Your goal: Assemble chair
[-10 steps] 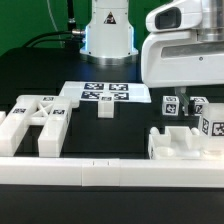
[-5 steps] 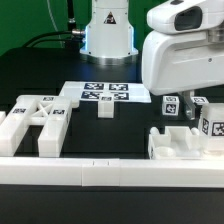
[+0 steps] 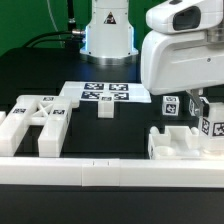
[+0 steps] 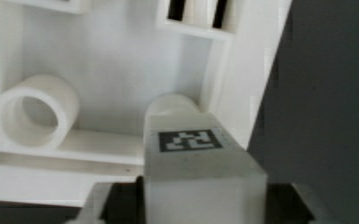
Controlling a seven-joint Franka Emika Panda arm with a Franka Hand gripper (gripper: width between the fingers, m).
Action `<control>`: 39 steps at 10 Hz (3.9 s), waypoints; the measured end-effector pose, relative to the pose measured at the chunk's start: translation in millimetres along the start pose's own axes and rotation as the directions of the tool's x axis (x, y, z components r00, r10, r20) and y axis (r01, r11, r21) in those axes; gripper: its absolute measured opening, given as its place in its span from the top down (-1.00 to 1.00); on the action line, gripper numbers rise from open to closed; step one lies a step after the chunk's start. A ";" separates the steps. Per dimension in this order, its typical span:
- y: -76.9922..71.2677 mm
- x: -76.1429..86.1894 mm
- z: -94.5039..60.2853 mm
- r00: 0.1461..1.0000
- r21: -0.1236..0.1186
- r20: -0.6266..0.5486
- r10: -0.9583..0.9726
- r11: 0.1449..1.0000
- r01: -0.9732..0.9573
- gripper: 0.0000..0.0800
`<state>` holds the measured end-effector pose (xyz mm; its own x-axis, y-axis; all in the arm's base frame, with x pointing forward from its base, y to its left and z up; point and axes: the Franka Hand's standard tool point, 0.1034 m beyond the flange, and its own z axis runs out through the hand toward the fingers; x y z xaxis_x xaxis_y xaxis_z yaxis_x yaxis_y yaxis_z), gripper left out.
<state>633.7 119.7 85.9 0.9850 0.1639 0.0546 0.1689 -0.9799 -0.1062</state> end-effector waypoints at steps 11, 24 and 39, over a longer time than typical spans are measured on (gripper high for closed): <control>0.3 0.8 0.8 0.649 0.074 0.006 0.761 0.647 -0.759 0.27; -2.1 -0.4 3.9 0.592 0.107 0.014 0.806 0.587 -0.802 -0.62; 6.0 -0.6 2.5 0.992 -0.067 -0.007 -0.126 0.990 0.126 0.23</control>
Offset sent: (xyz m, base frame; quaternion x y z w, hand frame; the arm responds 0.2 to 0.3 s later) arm -0.0177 0.0021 -0.0051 0.0208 -0.0002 0.3146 0.9490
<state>634.2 114.0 82.8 0.9554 0.2855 0.0750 0.2884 -0.9570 -0.0316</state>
